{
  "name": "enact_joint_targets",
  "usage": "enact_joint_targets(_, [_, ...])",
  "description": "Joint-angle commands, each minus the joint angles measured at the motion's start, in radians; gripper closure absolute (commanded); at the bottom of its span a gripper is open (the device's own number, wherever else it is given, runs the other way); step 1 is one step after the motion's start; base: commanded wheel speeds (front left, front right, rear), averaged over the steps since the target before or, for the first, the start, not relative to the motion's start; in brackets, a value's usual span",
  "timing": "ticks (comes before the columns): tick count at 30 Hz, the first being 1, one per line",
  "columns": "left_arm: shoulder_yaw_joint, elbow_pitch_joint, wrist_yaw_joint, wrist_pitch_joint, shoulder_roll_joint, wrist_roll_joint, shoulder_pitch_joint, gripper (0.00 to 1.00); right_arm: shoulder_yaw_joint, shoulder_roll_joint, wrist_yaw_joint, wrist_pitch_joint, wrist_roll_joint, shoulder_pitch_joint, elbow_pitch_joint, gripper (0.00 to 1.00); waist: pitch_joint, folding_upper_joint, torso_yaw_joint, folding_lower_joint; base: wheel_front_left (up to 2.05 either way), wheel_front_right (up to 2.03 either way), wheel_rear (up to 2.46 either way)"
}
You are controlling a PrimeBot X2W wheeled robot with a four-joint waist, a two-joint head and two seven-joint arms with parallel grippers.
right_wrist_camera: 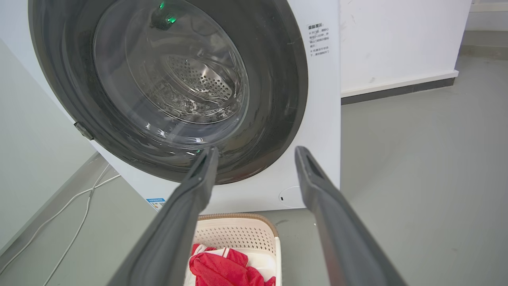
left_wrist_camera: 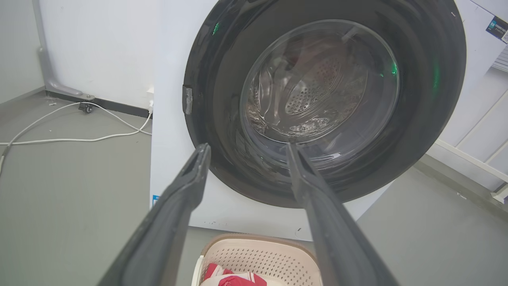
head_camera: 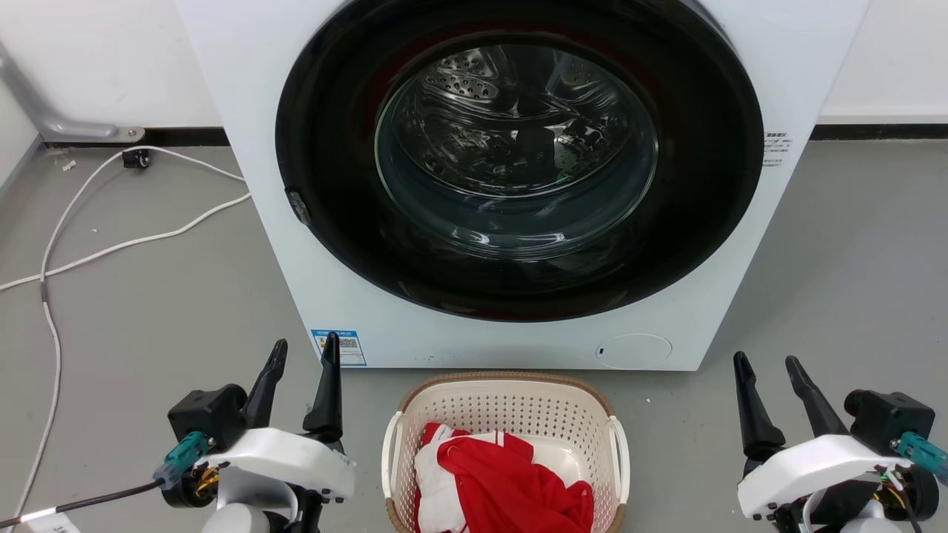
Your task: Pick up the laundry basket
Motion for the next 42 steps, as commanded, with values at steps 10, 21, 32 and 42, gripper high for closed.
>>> enact_joint_targets(10, [-0.017, 0.017, 0.009, -0.03, 0.004, 0.105, -0.035, 0.0, 0.012, -0.001, 0.0, -0.017, -0.103, 0.007, -0.012, 0.0, -0.001, -0.0001, -0.005, 0.0, 0.0, 0.0, 0.0])
enact_joint_targets(21, [-0.031, 0.036, 0.023, -0.054, 0.005, 0.199, -0.039, 0.0, 0.021, -0.001, 0.0, -0.012, -0.206, 0.011, -0.014, 0.0, -0.004, -0.0001, -0.005, 0.0, 0.0, 0.0, 0.0])
enact_joint_targets(32, [-0.038, 0.051, 0.03, -0.073, 0.006, 0.271, -0.042, 0.0, 0.026, -0.001, 0.0, -0.025, -0.28, 0.018, -0.02, 0.0, -0.007, -0.0001, -0.004, 0.0, 0.0, 0.0, 0.0])
enact_joint_targets(42, [-0.044, 0.055, 0.025, -0.089, 0.003, 0.326, -0.038, 0.0, 0.024, -0.001, 0.0, -0.038, -0.334, 0.022, -0.018, 0.0, -0.01, -0.0001, 0.001, 0.0, 0.0, 0.0, 0.0])
